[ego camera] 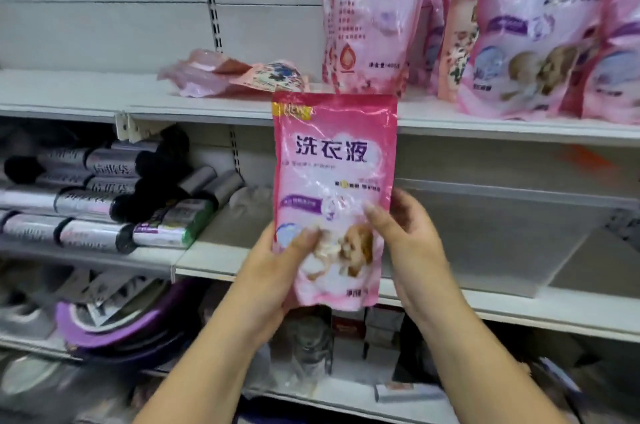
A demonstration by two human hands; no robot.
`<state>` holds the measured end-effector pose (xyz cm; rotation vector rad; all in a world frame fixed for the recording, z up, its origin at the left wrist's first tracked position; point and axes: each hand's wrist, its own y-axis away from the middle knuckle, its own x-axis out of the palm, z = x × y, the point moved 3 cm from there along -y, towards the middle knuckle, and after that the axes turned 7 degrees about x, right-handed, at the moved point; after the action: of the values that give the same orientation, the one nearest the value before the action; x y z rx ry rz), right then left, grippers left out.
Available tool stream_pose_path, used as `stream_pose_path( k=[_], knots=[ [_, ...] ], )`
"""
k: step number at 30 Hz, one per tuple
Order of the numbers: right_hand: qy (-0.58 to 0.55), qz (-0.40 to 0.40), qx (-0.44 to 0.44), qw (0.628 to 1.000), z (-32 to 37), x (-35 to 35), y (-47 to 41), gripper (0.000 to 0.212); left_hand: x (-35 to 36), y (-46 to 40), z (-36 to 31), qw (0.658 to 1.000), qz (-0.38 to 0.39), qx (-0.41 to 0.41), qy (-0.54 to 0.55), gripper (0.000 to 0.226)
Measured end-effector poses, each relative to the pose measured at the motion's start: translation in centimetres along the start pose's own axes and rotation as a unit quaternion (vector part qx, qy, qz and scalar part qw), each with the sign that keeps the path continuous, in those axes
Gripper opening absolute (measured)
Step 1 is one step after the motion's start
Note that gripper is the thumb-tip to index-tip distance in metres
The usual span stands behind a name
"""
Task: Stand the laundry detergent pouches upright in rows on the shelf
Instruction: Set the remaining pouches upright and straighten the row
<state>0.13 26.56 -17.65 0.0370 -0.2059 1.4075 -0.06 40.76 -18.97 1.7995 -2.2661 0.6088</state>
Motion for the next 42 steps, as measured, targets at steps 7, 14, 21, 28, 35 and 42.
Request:
stream_pose_path(
  k=[7, 14, 21, 28, 35, 42],
  knots=[
    [-0.083, 0.076, 0.032, 0.993, 2.3, -1.4, 0.8, 0.011, 1.6, -0.5, -0.8, 0.993, 0.073, 0.064, -0.066, 0.05],
    [-0.051, 0.058, -0.142, 0.987, 14.5, -0.4, -4.7, 0.016, 7.0, -8.3, -9.8, 0.956, 0.116, 0.227, -0.146, 0.04],
    [0.072, -0.044, -0.171, 0.982, 15.7, -0.4, -11.0, 0.018, 7.5, -16.7, -10.3, 0.93, 0.108, 0.201, -0.288, 0.009],
    [0.099, -0.057, -0.094, 0.989, 13.5, -1.0, -13.3, 0.029, 6.8, -17.4, -9.7, 0.938, 0.134, 0.15, -0.282, 0.034],
    [0.12, -0.092, -0.112, 0.982, 13.3, -1.6, -13.5, 0.021, 6.6, -17.4, -9.4, 0.909, 0.1, 0.186, -0.36, 0.036],
    [0.209, -0.213, -0.174, 0.939, 13.8, -0.8, -10.3, 0.033, 6.4, -17.1, -10.0, 0.879, 0.152, 0.189, -0.411, 0.028]
  ],
)
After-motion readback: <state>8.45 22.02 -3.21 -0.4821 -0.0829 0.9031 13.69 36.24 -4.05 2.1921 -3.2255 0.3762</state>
